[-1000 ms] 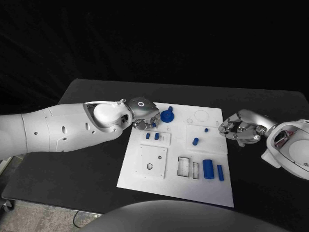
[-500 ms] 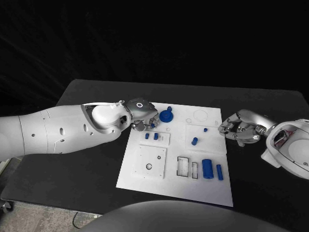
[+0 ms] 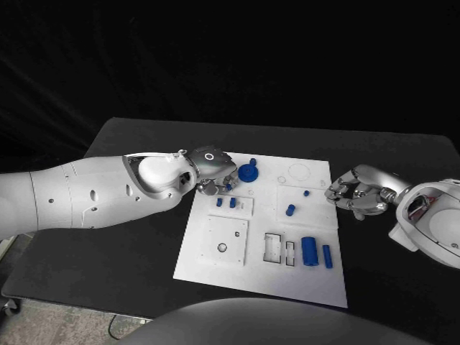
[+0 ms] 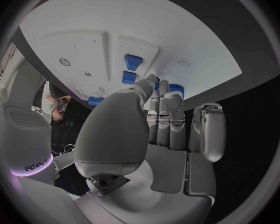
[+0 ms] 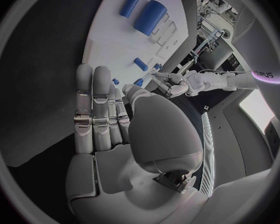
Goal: Assemble the parts on the task board
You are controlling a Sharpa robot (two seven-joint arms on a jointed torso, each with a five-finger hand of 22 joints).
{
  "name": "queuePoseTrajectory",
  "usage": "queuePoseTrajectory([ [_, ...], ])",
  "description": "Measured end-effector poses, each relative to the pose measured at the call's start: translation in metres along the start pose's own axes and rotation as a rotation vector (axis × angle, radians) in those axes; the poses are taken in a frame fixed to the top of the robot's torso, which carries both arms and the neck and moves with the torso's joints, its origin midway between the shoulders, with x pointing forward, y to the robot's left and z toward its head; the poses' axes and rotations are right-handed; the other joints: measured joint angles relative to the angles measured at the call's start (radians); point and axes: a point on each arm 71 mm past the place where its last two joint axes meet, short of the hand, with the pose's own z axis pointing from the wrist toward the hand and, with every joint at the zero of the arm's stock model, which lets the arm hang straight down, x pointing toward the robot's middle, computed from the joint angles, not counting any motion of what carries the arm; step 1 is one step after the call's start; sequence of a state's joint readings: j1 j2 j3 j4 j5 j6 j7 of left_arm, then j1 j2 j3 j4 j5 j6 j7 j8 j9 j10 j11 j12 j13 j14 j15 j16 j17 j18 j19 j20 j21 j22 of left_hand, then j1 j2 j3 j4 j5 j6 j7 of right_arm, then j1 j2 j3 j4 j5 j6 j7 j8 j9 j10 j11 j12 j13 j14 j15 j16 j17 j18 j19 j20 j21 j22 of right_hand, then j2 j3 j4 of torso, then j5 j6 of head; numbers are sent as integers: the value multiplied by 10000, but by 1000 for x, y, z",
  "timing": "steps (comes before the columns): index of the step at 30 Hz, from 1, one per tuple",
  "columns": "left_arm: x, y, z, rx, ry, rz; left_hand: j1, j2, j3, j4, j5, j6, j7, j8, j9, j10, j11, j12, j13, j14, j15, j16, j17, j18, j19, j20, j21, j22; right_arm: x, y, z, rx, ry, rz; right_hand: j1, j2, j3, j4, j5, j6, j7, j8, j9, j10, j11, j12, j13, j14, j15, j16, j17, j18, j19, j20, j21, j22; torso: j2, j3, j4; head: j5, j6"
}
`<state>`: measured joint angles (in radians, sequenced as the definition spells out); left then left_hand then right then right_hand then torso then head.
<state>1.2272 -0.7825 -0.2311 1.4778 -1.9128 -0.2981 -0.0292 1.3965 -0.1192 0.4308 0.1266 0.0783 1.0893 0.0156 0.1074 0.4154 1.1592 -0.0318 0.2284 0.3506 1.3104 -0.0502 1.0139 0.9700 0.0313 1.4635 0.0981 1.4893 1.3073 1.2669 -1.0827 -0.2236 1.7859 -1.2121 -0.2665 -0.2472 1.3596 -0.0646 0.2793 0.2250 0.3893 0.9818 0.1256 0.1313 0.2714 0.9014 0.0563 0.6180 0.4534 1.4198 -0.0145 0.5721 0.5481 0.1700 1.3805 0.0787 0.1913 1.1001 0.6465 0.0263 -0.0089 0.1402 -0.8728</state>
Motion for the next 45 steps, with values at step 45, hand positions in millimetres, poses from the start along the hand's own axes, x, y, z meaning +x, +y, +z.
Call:
queuePoseTrajectory([
  [45, 11, 3, 2, -200, 300, 213, -470, -470, 90, 77, -263, -1697, -697, -437, -539, -183, -36, -466, -264, -432, 3, -343, -572, 0, 0, 0, -508, 6, 1, -1, 0, 25, 58, -9, 42, -43, 28, -28, 0, 0, 0, 0, 13, 0, 0, 1, -28, 0, 0, 0, -1, 1, -35, 36, -32, 15, -1, -1, -1, -18, 0],
])
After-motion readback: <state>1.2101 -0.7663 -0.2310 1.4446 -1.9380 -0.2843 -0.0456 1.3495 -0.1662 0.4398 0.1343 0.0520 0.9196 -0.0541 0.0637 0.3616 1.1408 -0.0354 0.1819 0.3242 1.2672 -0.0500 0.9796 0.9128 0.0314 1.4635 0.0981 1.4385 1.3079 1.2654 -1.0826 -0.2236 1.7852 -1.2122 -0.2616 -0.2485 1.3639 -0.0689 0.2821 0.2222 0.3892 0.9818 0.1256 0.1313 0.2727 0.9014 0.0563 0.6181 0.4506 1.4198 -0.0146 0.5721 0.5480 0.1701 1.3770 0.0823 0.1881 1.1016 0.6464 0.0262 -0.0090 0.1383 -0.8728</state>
